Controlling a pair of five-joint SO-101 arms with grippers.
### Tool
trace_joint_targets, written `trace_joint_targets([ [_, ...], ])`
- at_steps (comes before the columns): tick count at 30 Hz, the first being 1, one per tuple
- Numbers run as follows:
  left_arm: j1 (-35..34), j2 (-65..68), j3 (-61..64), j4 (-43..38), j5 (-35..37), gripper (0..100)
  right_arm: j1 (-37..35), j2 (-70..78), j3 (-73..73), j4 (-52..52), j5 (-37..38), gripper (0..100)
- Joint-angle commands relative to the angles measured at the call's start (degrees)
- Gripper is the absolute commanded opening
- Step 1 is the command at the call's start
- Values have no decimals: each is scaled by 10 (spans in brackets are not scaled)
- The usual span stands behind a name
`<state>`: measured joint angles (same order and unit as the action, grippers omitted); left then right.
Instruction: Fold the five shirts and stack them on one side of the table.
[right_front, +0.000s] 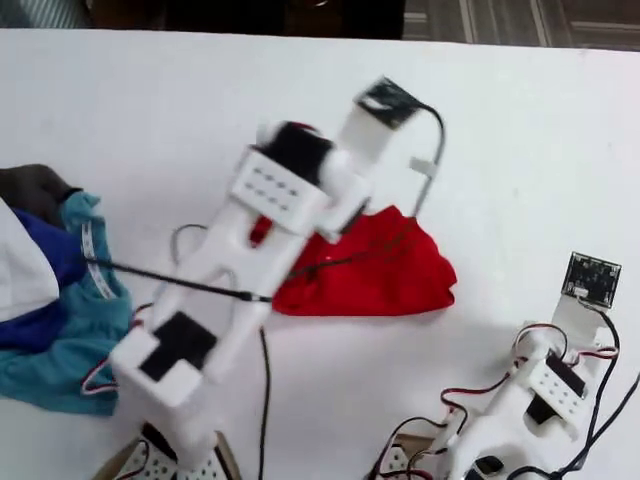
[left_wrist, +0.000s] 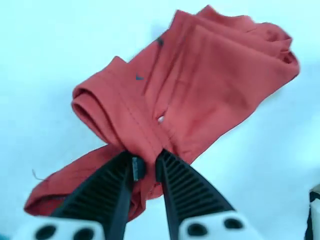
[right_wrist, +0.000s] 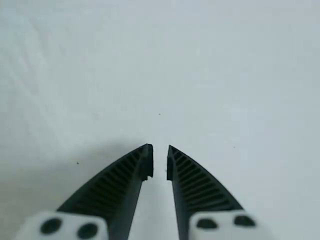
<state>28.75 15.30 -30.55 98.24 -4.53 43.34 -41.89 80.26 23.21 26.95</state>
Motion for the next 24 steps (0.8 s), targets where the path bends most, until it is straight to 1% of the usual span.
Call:
trace_joint_targets([
  [1, 46, 37, -62, -18, 12, 25, 4, -15, -4, -9, -6, 56],
  [6, 84, 133, -138, -21, 12, 25, 4, -15, -4, -9, -6, 56],
  [15, 110, 265, -308, -16, 12, 25, -7, -15, -4, -9, -5, 56],
  [20, 113, 300, -344, -13, 12, 26, -7, -15, -4, -9, -4, 56],
  [24, 113, 301, -344, -5, 11, 32, -7, -15, -4, -9, -4, 56],
])
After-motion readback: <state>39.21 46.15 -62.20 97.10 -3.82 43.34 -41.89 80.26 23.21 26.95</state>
